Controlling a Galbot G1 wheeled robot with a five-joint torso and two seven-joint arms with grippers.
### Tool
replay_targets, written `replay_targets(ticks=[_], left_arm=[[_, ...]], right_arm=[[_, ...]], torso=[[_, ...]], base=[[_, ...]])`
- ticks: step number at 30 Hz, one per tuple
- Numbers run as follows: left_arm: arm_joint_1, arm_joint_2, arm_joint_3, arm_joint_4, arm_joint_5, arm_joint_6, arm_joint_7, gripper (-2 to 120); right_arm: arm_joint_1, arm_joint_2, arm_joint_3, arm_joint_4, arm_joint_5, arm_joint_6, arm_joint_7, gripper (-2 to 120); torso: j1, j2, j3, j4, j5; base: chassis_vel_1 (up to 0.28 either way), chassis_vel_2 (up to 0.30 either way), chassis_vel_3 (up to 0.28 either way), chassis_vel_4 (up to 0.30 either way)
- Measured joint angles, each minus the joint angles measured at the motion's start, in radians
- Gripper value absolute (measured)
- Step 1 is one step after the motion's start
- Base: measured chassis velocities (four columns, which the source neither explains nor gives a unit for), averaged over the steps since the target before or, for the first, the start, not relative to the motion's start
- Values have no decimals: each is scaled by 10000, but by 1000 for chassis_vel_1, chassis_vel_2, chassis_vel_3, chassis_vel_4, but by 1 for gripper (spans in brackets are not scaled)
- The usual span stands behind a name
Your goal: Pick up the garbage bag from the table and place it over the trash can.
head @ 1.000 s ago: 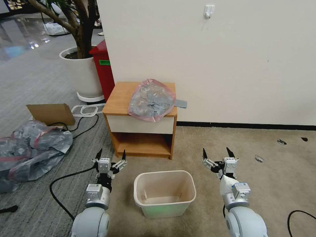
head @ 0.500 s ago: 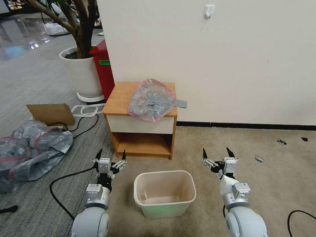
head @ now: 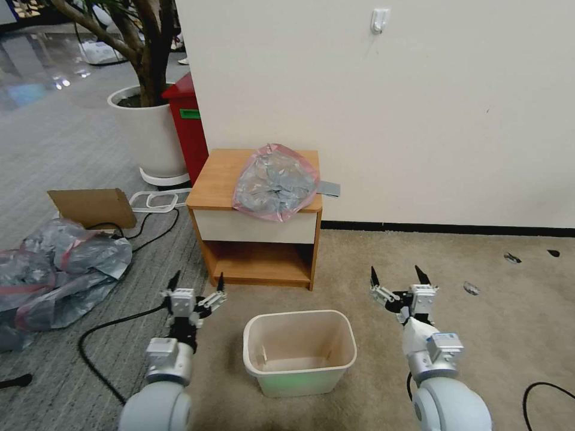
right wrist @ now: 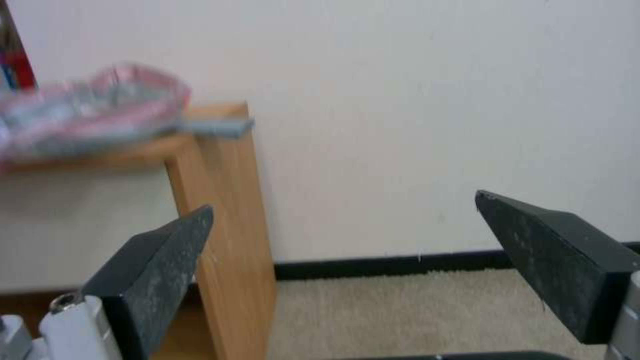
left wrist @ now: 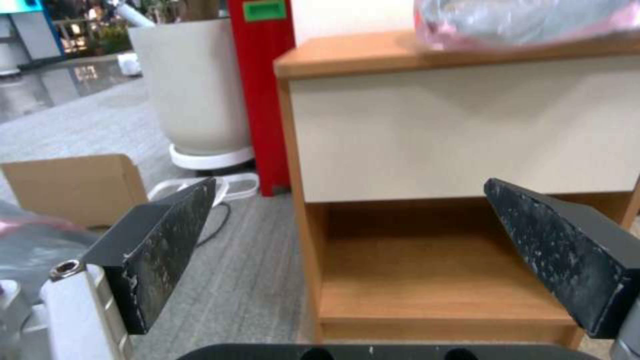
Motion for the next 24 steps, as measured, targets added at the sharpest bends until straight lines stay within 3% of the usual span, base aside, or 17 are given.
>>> replay_targets(ticks=[1,8,13,24], left_arm=[[0,0,0,0,0,0,0,100],[1310,444,-548,-1925,-623,684,-163,100],[2160,735,-902,-2907,-1017,1115,-270,100],[2523,881,-1077,-2955,-1259,1297,-332,100]], right_arm=[[0,0,0,0,0,0,0,100],[-864,324,-165,1975,664,-721,278,100],[-993,144,-271,2028,875,-789,338,100],[-603,-394,-159,1386,2244,-473,567,100]], torso=[[0,0,0,0,0],[0,1,-1,-2,-3],[-1,1,-1,-2,4],[-1,1,0,-2,0]], base=[[0,0,0,0],[0,0,0,0],[0,0,0,0],[0,0,0,0]])
